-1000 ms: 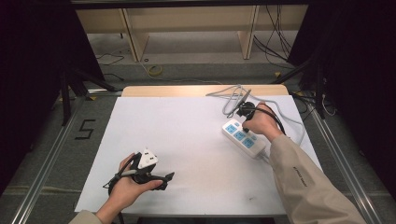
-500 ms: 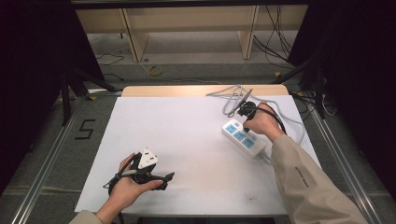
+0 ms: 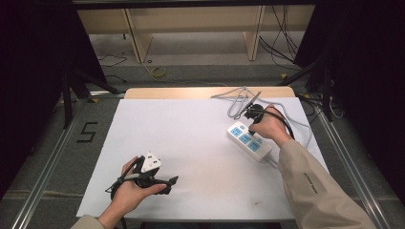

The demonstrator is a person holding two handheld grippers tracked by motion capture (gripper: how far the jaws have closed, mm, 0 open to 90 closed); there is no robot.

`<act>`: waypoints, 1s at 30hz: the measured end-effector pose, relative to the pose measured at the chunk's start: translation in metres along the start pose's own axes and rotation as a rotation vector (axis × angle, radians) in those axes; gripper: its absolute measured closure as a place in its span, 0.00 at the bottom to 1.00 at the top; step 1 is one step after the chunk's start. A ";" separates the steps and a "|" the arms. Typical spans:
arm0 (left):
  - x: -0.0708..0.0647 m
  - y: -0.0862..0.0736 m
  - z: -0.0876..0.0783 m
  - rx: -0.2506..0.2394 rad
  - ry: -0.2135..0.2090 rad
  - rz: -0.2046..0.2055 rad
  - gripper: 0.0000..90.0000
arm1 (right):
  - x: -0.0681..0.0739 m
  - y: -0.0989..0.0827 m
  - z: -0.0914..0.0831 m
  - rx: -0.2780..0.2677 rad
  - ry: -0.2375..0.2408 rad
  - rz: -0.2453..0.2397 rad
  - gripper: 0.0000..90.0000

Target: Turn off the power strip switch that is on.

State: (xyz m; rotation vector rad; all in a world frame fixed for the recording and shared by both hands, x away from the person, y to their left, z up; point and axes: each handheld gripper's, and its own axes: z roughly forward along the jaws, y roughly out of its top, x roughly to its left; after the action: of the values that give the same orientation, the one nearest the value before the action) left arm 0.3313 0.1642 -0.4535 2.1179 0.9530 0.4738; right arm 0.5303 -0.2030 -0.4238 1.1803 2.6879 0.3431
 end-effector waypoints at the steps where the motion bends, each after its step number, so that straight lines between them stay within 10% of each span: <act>1: 0.000 0.000 0.000 0.000 0.001 -0.001 0.13 | 0.000 -0.001 0.000 -0.008 -0.001 0.000 1.00; 30: 0.000 0.000 0.000 0.000 0.002 -0.004 0.13 | 0.013 -0.023 -0.011 -0.248 0.023 0.021 0.82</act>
State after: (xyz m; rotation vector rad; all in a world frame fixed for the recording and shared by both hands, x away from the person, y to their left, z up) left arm 0.3313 0.1647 -0.4536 2.1160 0.9581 0.4743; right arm 0.5027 -0.2101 -0.4209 1.1368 2.5597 0.6751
